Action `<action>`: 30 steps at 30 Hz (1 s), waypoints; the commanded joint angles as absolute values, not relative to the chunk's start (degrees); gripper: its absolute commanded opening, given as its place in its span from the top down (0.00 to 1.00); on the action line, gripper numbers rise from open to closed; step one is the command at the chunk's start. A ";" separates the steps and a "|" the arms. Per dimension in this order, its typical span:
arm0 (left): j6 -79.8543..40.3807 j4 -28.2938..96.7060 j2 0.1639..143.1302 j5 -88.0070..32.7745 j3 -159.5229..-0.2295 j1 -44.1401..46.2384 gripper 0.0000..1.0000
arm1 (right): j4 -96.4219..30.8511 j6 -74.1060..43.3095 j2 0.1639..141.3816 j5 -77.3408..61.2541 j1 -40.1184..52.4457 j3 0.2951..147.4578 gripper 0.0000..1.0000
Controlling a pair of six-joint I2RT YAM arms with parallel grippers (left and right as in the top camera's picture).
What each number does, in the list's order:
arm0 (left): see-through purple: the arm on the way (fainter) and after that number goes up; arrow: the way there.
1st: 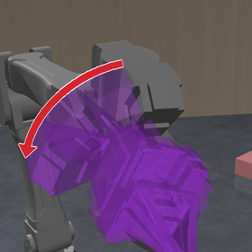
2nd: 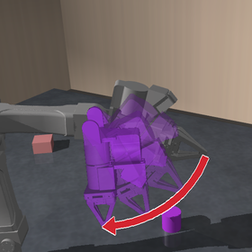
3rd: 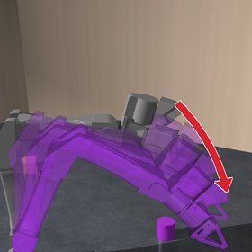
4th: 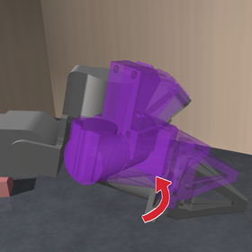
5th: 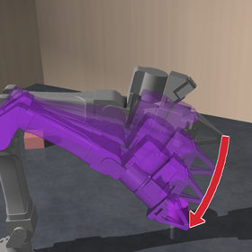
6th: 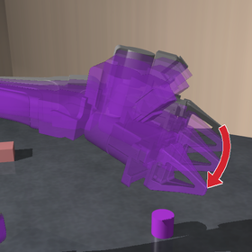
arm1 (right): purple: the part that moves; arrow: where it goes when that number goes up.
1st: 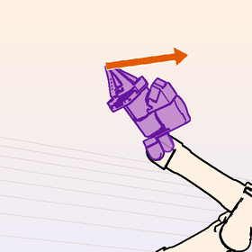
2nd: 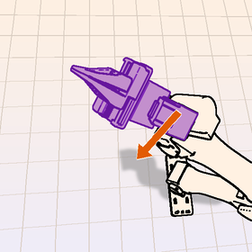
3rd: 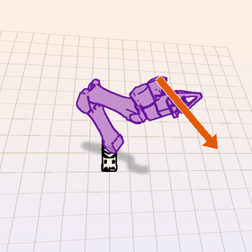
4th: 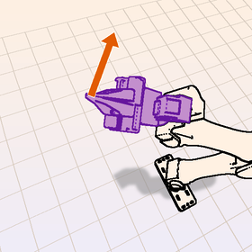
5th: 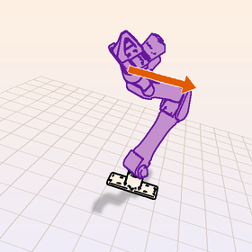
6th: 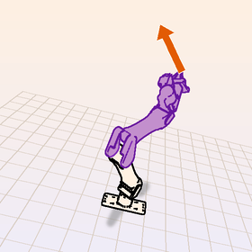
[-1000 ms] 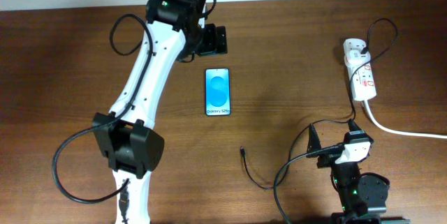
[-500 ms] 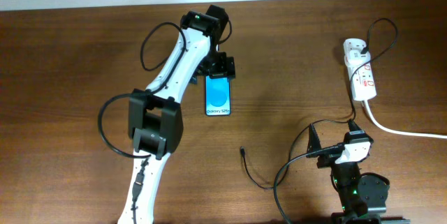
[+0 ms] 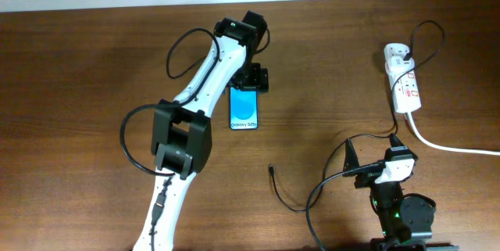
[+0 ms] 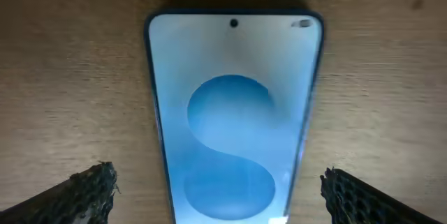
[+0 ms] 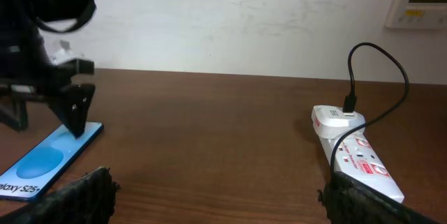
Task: Plug charger to phone and switch on socket
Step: 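Lower the left gripper and grip the phone's top edge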
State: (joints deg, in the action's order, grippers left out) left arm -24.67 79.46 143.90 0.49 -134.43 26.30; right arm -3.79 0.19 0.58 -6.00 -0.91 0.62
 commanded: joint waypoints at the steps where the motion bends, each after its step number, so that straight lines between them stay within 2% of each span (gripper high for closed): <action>1: -24.16 80.20 148.70 -1.56 -135.04 26.33 0.01 | -4.12 -0.03 0.21 -5.74 -0.38 0.32 0.02; 8: -24.16 80.14 149.10 -4.75 -135.04 26.41 0.01 | -4.12 -0.03 0.21 -5.74 -0.38 0.32 0.02; 30: -24.18 78.48 149.14 -1.93 -135.04 25.85 0.01 | -4.12 -0.03 0.21 -5.74 -0.38 0.32 0.02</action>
State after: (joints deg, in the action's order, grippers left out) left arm -24.51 78.56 148.55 -2.74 -134.47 26.28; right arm -3.79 0.16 0.58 -6.00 -0.91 0.62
